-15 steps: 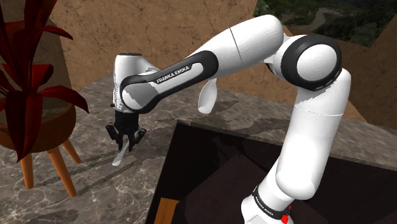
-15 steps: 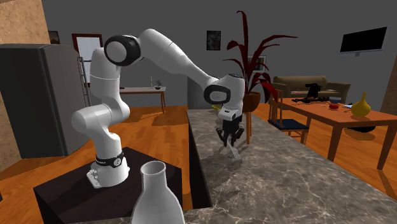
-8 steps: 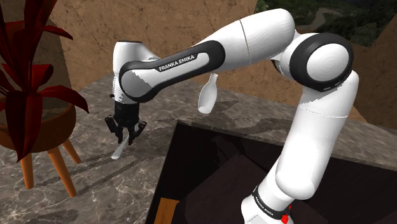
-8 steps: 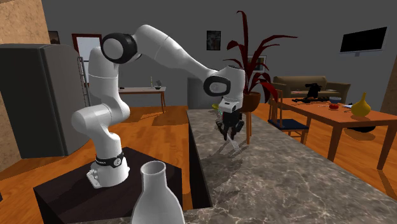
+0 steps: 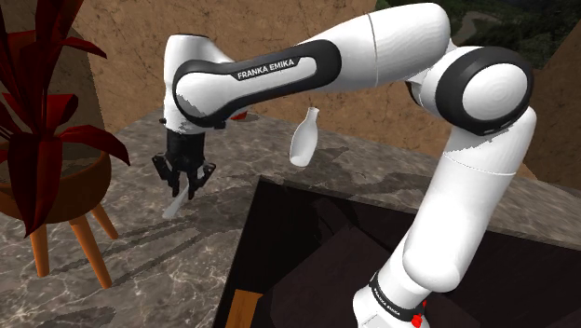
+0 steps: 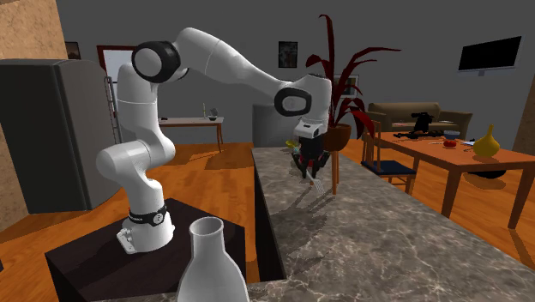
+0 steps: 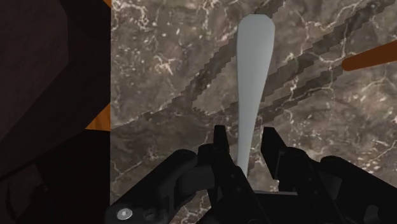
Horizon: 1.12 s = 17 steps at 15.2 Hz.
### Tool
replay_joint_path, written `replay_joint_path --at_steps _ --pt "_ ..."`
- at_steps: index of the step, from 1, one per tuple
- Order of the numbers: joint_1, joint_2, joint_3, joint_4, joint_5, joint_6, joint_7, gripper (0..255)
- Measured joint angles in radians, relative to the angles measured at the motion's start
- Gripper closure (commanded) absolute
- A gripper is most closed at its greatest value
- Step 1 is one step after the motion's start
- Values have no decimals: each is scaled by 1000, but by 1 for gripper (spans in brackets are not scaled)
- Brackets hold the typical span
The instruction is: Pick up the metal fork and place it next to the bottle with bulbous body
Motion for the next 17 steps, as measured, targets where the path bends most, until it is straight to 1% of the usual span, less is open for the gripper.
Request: replay_joint_path --at_steps 17 --pt "-5 -52 5 171 21 -217 11 255"
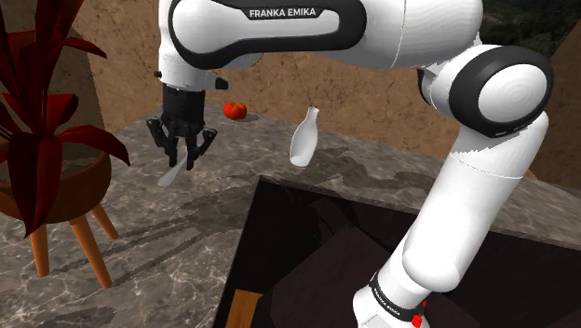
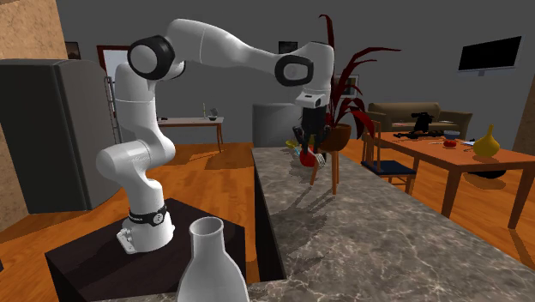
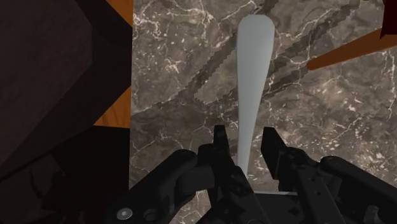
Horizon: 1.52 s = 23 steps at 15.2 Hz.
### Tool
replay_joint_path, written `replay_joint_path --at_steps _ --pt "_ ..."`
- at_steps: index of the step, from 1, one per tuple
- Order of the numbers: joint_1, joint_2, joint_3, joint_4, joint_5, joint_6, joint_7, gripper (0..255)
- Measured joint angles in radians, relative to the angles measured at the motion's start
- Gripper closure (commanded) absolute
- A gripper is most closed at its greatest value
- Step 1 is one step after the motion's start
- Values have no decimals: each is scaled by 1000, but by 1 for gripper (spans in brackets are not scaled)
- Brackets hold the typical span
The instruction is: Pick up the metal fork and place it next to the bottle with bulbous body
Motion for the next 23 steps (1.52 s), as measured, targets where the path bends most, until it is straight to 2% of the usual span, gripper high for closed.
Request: replay_joint_path --at_steps 16,23 --pt "8 13 5 227 -9 -213 30 255" --pt "18 47 8 365 -27 -320 48 255"
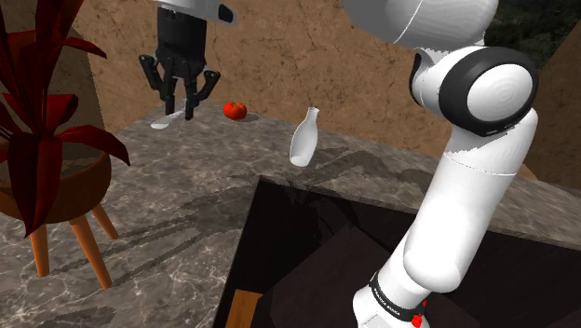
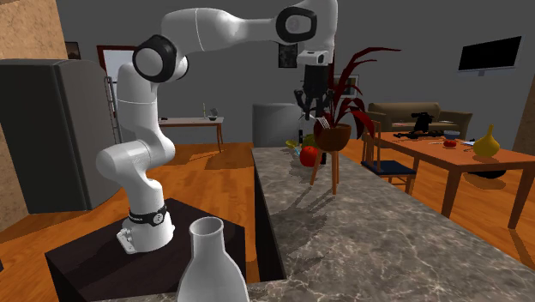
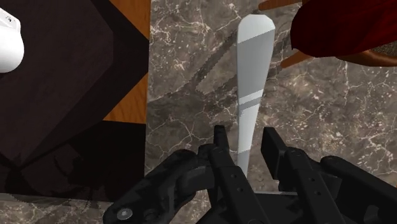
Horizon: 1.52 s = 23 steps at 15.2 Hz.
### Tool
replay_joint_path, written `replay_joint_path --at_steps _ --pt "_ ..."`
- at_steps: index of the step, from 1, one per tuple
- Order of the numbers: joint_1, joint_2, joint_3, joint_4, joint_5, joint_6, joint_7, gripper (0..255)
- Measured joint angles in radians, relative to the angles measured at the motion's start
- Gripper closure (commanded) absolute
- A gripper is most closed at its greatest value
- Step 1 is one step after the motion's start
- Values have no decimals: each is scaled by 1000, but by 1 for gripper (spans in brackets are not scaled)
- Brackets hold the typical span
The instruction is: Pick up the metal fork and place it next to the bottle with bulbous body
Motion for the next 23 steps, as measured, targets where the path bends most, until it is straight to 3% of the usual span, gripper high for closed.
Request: replay_joint_path --at_steps 3,14,23 --pt "-17 -10 -9 13 6 -24 -23 255" --pt "-186 -92 -126 -74 45 -44 -300 255" --pt "-292 -32 -213 20 21 -104 -493 255"
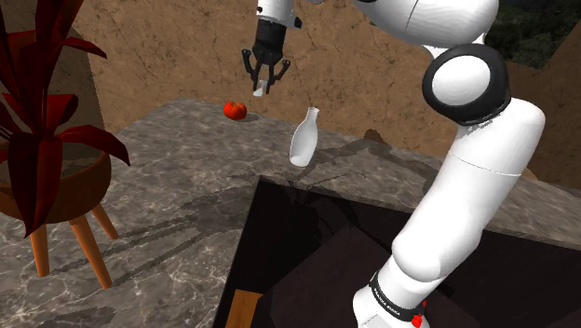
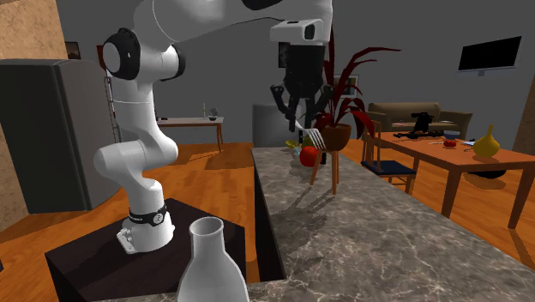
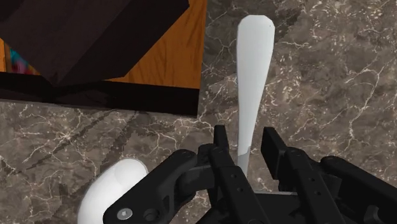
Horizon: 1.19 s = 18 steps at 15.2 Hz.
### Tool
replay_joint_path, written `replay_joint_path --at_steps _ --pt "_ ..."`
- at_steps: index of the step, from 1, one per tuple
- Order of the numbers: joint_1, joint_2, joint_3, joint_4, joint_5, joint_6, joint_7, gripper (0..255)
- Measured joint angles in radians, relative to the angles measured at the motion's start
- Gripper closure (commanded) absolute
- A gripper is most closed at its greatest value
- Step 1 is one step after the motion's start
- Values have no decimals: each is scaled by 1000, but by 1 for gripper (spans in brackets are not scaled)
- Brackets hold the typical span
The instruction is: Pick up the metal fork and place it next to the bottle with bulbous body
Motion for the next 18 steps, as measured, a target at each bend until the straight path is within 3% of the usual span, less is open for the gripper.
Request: replay_joint_path --at_steps 11,18 --pt "-104 198 -78 277 -51 -103 -194 255" --pt "-123 156 -84 124 -43 6 -219 255"
